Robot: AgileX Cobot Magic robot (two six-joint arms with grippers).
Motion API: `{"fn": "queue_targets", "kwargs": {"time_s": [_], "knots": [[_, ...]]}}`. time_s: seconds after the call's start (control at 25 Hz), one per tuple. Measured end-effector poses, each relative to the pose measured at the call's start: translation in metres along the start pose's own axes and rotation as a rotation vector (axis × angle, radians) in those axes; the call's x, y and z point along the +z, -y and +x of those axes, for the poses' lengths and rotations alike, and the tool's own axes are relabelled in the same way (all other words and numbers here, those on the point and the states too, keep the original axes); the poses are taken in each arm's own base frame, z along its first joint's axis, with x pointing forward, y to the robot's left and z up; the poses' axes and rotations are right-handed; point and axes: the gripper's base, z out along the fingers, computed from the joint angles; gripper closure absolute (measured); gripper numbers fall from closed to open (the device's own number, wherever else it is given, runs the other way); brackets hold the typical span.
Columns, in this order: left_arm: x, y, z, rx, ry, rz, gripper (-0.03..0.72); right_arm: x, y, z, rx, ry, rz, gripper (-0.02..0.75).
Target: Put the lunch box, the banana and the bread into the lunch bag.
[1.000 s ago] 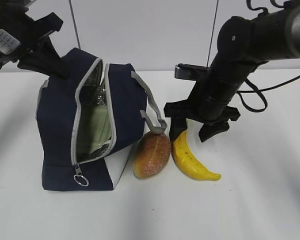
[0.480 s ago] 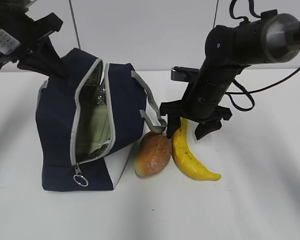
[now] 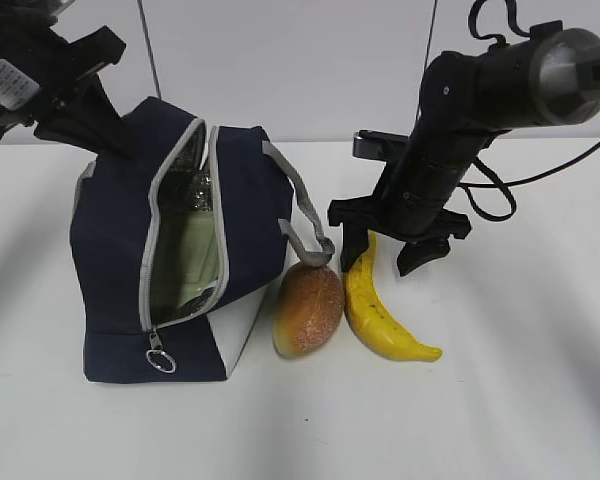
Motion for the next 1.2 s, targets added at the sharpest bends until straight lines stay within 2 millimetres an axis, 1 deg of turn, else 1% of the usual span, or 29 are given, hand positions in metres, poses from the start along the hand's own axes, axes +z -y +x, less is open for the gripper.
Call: {"fn": "queue_targets", "kwargs": {"time_s": [0.44, 0.52, 0.68, 0.84, 0.92, 1.12, 1.2], "knots": [[0.0, 0.0, 0.0, 0.0, 0.0, 0.0, 0.691, 0.002, -0.002, -0.001, 0.009, 0.005, -0.03, 0.162], [0.0, 0.0, 0.0, 0.0, 0.0, 0.0, 0.691, 0.006, -0.003, 0.0, 0.009, -0.004, -0.04, 0.162], [0.0, 0.0, 0.0, 0.0, 0.0, 0.0, 0.691, 0.02, -0.003, 0.002, 0.016, -0.05, -0.058, 0.162], [0.0, 0.0, 0.0, 0.0, 0.0, 0.0, 0.691, 0.022, -0.003, 0.002, 0.018, -0.063, -0.066, 0.167], [0.0, 0.0, 0.0, 0.0, 0.0, 0.0, 0.691, 0.022, -0.003, 0.002, 0.015, -0.062, -0.068, 0.206], [0.0, 0.0, 0.0, 0.0, 0.0, 0.0, 0.691, 0.022, -0.004, 0.002, -0.001, -0.065, -0.079, 0.399], [0.0, 0.0, 0.0, 0.0, 0.0, 0.0, 0.691, 0.022, -0.004, 0.002, -0.001, -0.067, -0.079, 0.421]]}}
